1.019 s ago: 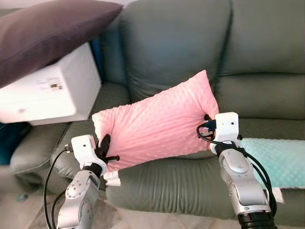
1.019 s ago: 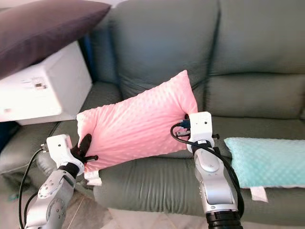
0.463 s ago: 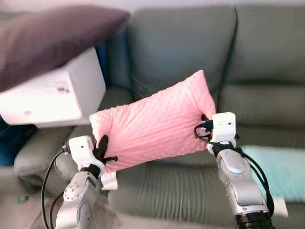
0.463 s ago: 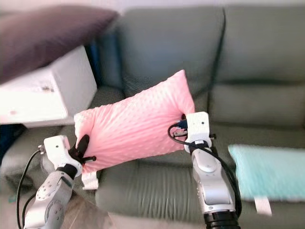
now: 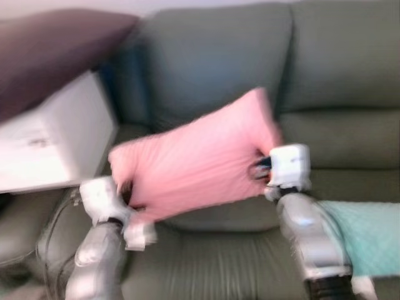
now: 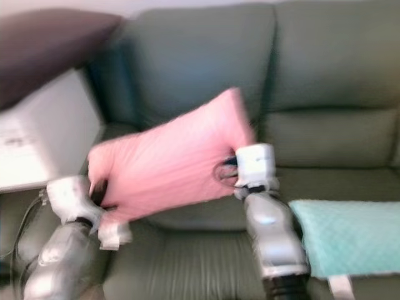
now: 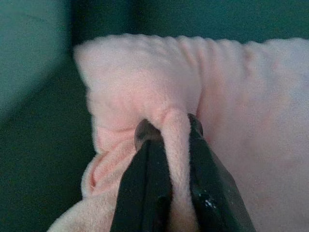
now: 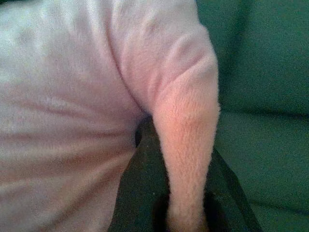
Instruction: Move the pillow to the sofa
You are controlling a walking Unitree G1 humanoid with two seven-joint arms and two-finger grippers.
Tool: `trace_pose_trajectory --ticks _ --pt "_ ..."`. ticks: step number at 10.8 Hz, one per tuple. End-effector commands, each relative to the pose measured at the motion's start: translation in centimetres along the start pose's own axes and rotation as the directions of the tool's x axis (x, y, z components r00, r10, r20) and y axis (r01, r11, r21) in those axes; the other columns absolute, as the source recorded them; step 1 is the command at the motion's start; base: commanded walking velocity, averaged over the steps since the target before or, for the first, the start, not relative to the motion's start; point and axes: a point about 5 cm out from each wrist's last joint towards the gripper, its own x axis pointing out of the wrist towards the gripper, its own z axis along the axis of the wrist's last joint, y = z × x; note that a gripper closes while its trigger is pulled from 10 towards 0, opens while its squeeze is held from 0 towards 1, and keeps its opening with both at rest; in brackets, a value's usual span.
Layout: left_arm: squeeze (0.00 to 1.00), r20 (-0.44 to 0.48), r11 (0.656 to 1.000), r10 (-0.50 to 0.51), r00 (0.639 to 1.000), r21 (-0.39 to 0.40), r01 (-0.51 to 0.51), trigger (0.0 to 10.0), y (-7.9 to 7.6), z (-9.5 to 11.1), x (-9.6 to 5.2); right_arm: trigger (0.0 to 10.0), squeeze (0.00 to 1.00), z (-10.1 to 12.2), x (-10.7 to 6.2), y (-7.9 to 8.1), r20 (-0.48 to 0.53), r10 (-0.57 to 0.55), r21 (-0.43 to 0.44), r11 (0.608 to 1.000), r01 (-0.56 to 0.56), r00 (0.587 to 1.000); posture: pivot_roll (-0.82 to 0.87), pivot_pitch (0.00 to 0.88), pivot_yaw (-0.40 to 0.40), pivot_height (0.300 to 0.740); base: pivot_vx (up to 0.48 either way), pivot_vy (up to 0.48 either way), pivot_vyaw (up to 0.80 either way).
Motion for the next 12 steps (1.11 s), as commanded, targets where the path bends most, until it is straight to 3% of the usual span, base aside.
trace_pose_trajectory --ticks 1,12 --pt "0.0 0.013 0.996 0.076 0.997 0.036 -0.077 10.0 2.29 0.69 -0.73 10.0 0.0 0.95 0.13 1.06 0.043 0.018 0.025 1.0 -0.019 0.999 -0.24 0.043 0.099 0.74 0.0 0.0 0.0" --pt "0.0 0.015 0.996 0.079 0.997 0.042 -0.079 10.0 2.41 0.85 -0.94 10.0 0.0 1.06 0.32 1.54 0.038 0.023 0.035 0.999 -0.024 0.999 -0.23 0.051 0.105 0.74 0.034 0.0 0.0"
